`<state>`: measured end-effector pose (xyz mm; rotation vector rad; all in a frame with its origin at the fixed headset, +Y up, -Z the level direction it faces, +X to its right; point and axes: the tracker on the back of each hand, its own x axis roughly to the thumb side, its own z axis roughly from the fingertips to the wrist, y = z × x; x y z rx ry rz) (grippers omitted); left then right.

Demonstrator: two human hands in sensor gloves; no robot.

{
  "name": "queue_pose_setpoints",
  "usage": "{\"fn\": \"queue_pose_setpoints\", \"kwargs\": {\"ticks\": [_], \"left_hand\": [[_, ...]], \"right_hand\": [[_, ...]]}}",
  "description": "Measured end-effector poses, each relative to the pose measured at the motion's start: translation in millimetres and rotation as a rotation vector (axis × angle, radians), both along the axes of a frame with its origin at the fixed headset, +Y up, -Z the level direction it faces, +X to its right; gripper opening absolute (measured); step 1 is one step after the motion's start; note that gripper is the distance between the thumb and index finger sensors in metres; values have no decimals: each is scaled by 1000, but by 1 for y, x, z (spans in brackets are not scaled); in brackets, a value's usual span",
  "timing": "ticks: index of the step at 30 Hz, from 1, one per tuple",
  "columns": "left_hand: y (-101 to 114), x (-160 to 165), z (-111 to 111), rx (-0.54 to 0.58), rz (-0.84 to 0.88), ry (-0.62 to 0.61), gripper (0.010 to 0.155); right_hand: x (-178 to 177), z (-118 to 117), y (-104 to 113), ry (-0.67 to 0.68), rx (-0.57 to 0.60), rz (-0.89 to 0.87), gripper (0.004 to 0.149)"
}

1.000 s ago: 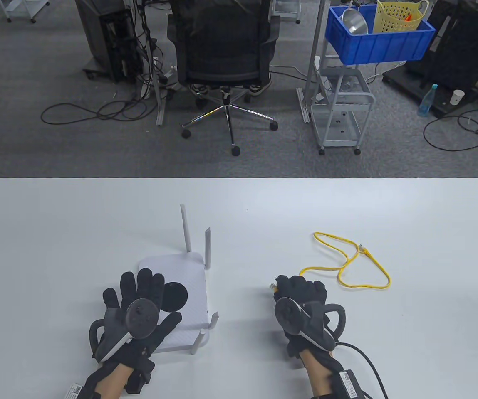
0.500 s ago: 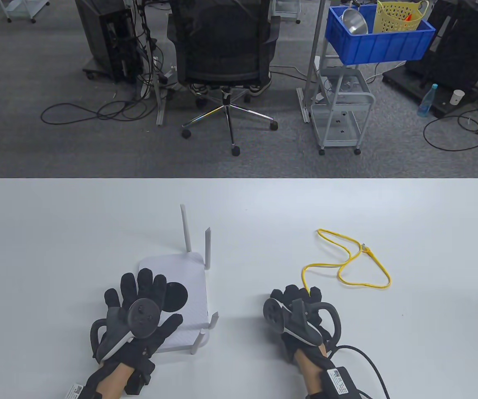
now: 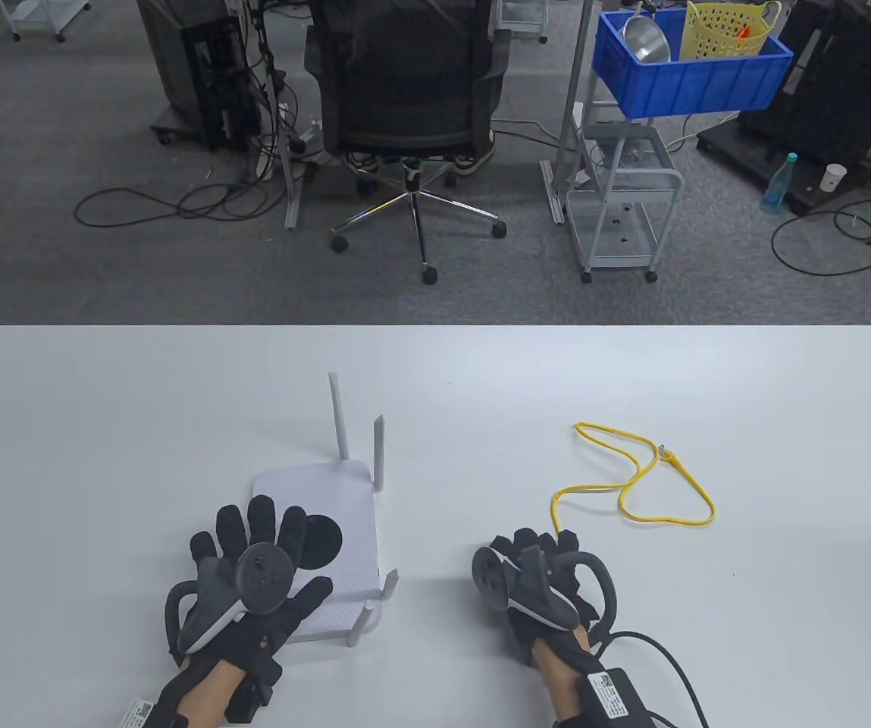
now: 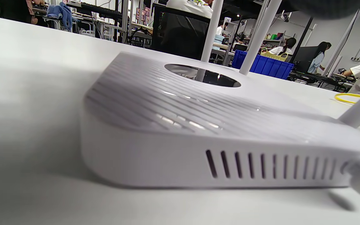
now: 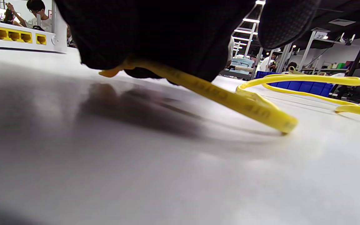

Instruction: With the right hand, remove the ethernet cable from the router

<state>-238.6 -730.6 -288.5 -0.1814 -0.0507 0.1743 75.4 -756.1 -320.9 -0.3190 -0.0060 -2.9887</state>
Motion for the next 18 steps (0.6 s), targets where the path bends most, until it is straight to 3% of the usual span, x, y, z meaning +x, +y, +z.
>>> {"fn": "queue_pose_setpoints", "kwargs": {"ticks": [12, 18], "left_hand": [[-1, 0, 0, -5, -5, 1, 81], [-2, 0, 0, -12, -13, 8, 80]], "right_hand": [[-1, 0, 0, -14, -46, 6, 48], [4, 5, 22, -8, 17, -108, 69]]}}
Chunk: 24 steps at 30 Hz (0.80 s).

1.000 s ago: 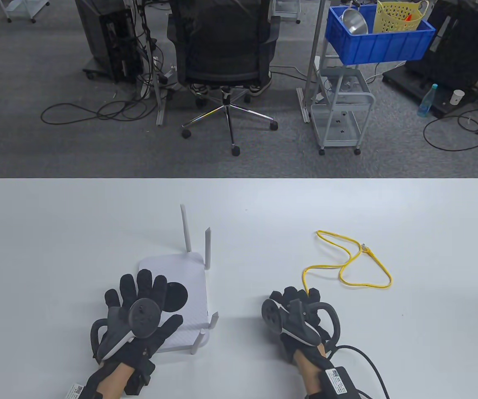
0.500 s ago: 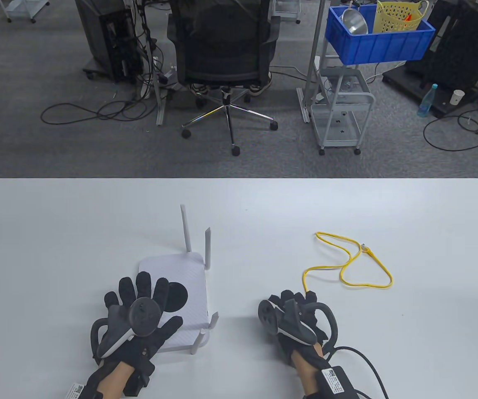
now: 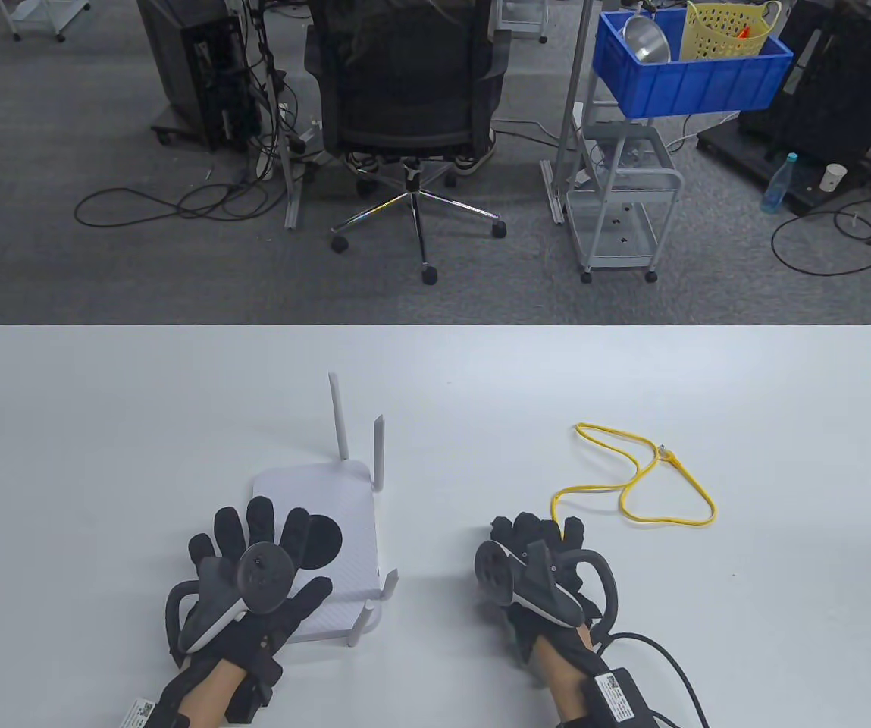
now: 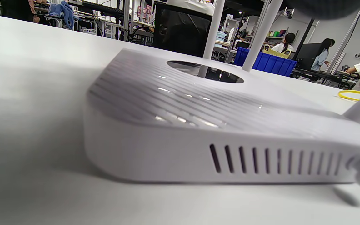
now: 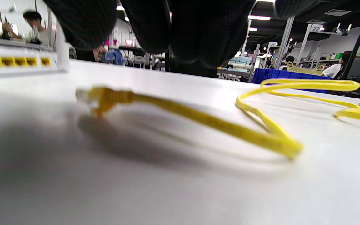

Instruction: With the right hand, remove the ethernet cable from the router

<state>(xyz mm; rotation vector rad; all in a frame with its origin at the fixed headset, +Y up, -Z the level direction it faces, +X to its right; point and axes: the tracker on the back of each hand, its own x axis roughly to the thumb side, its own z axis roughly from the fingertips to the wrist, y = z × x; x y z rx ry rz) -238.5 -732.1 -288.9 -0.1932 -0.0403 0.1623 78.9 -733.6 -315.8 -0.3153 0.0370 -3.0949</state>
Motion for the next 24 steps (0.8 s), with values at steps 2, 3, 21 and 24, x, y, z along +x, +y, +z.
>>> {"fn": "queue_pose_setpoints", "kwargs": {"ticks": [2, 3, 21, 24], "left_hand": [[0, 0, 0, -3, -2, 2, 80], [0, 0, 0, -3, -2, 3, 80], [-2, -3, -1, -24, 16, 11, 79], [-3, -3, -2, -27, 18, 11, 79]], "right_hand": [[2, 3, 7, 11, 7, -48, 75], [3, 4, 9, 15, 3, -61, 78], [-1, 5, 2, 47, -128, -76, 98], [0, 4, 0, 43, -135, -79, 98]]}}
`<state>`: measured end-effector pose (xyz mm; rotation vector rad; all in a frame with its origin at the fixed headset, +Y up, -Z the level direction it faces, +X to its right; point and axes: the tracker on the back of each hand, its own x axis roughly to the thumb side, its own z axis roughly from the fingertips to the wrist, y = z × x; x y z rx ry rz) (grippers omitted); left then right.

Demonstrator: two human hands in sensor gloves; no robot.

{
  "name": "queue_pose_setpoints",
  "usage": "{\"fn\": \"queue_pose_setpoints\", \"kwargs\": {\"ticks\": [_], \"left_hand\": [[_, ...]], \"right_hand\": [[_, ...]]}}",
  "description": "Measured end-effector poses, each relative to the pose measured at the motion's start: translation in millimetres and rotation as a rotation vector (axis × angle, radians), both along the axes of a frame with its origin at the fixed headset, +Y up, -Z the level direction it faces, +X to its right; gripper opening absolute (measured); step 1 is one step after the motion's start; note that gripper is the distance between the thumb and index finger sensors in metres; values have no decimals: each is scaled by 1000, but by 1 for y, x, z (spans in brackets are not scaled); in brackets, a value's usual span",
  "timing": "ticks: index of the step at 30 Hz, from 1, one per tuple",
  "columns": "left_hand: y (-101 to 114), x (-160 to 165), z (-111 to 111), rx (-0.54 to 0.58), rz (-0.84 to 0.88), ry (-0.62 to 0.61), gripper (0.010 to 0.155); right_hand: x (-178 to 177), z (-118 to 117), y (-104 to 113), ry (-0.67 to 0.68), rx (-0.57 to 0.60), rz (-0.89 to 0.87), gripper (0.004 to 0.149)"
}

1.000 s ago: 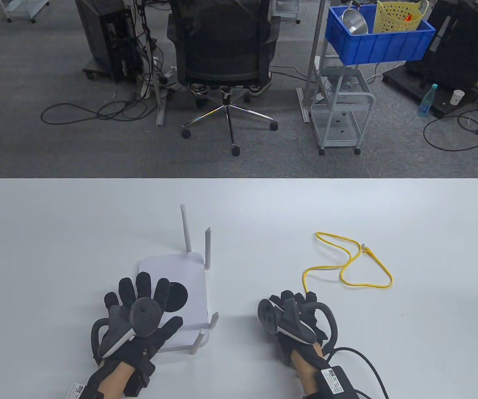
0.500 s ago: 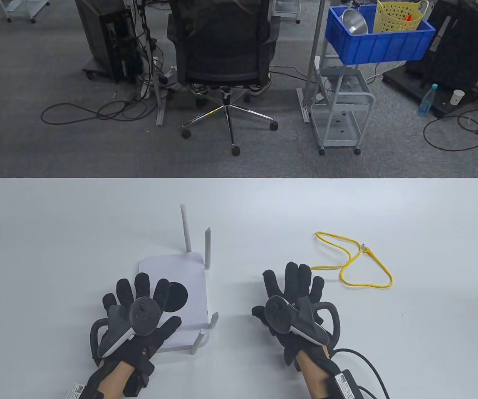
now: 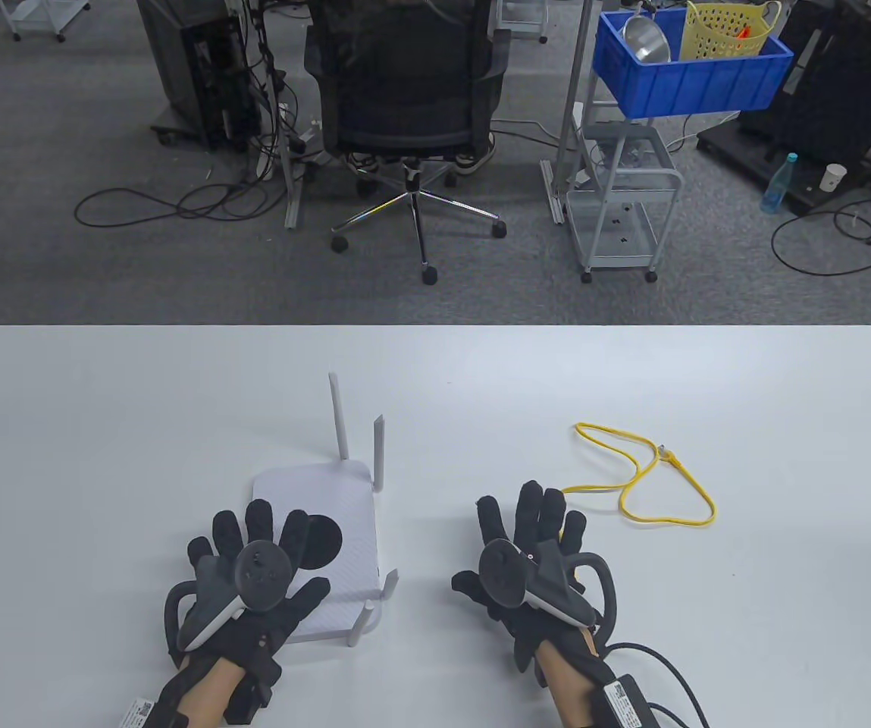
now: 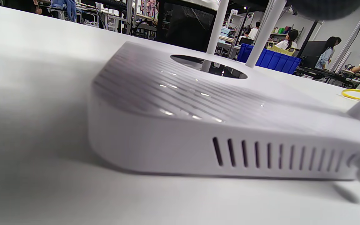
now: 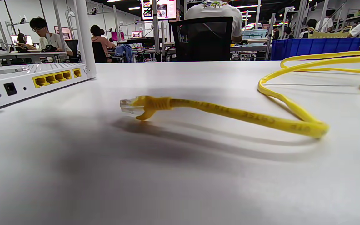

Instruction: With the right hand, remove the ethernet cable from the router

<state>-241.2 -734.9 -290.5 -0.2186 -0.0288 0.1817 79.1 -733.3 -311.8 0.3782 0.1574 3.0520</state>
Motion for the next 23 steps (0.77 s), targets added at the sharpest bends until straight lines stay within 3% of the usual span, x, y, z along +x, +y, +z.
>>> {"fn": "queue_pose_setpoints", "kwargs": {"ticks": [23], "left_hand": [[-1, 0, 0, -16, 1, 2, 79]], "right_hand": [[-3, 1, -2, 7, -20, 17, 99]]}}
